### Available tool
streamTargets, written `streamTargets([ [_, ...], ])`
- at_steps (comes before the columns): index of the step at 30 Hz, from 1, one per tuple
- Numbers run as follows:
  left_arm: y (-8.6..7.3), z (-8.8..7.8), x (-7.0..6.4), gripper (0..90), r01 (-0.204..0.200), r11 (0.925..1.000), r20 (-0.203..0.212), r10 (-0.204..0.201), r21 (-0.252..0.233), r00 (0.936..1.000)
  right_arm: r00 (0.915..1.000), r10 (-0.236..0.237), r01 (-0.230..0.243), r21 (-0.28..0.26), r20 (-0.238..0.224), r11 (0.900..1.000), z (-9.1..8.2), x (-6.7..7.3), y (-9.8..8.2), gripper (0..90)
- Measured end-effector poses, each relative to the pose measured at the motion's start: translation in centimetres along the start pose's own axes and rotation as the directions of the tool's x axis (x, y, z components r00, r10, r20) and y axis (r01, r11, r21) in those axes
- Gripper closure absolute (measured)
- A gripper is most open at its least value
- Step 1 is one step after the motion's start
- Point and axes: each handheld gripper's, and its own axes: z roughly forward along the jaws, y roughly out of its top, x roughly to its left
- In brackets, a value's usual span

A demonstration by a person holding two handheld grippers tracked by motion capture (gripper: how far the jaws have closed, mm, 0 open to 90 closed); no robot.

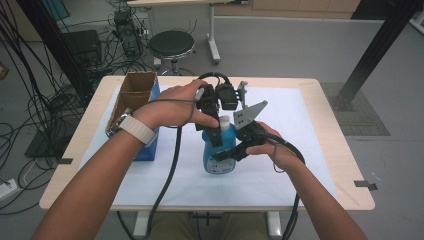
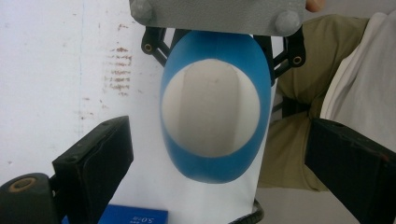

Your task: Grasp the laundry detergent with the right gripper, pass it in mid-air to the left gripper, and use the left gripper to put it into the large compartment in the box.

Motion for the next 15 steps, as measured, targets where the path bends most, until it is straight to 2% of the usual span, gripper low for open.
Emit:
streamTargets([
  [15, 0.01, 0.03, 0.06, 8.4, -0.002, 1.0000, 0.000, 0.002, 0.001, 1.0000, 1.0000, 0.002, -0.002, -0.002, -0.002, 1.000, -0.01, -0.02, -0.04, 43.4],
])
